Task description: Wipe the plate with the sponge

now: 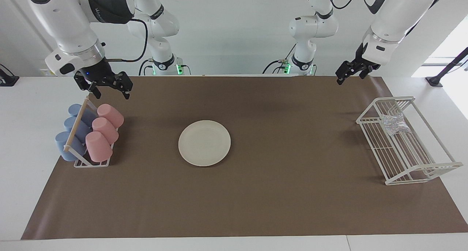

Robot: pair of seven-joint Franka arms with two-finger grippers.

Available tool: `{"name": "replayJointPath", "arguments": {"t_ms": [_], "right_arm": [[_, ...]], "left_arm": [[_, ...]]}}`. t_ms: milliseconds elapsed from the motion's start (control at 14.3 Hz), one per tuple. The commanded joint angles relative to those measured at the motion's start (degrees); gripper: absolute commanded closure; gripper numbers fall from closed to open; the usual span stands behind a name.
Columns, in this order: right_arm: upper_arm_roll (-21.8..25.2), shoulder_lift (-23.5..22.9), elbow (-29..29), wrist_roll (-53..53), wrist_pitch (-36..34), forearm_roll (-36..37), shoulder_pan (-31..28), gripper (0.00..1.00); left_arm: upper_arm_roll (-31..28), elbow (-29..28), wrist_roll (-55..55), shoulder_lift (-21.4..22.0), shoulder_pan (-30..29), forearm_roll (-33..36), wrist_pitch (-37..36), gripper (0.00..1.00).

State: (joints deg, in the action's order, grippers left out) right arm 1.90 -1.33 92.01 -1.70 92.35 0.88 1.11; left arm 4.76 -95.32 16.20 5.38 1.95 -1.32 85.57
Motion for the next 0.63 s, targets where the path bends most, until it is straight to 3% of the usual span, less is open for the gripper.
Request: {"name": "replayJointPath", "arguments": {"t_ms": [0,558], "right_arm": [[-0.1,0.5,-0.1,-0.6,-0.5,0.2,-0.2,0.00],[-0.1,0.5,-0.1,-0.6,-0.5,0.2,-0.2,0.00]], "left_arm": [[-1.1,1.6,-3.4,-1.8,0.3,-0.9,-1.0,0.00],[-0.7,1.7,-8.8,-1.6,0.2,-1.1,-2.0,0.00]]}}
